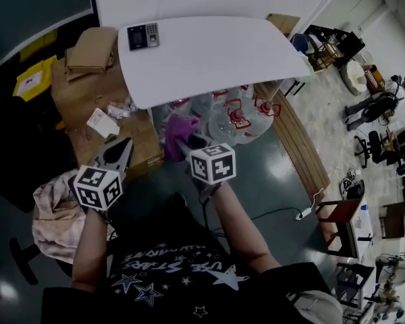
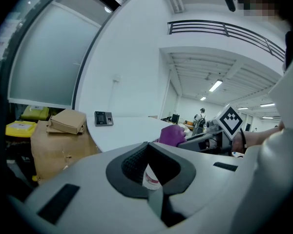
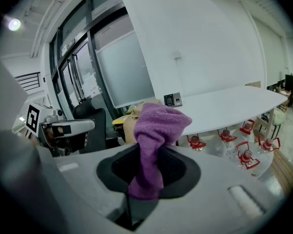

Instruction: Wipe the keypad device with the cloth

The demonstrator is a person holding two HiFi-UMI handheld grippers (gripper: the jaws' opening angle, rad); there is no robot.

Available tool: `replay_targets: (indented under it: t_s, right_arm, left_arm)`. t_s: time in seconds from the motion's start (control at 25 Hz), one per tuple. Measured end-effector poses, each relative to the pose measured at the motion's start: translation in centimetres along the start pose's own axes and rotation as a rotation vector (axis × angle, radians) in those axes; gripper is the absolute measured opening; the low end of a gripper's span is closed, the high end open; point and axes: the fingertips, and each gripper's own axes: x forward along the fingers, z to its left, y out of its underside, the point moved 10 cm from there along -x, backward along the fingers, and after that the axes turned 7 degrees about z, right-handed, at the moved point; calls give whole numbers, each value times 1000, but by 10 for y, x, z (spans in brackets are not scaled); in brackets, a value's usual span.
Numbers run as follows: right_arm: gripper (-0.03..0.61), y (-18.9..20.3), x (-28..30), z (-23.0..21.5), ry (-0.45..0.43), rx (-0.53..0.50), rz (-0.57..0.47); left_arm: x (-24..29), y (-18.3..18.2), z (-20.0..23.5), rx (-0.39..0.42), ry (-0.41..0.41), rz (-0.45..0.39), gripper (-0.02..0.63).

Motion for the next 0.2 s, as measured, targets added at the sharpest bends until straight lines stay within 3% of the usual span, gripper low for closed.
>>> replay_targets:
  t_s: [0.2]
  right_arm:
    - [98,15,-6,24,15,-10,3]
  left_arm:
    - [-22,15,-1,-1,13,-1,6]
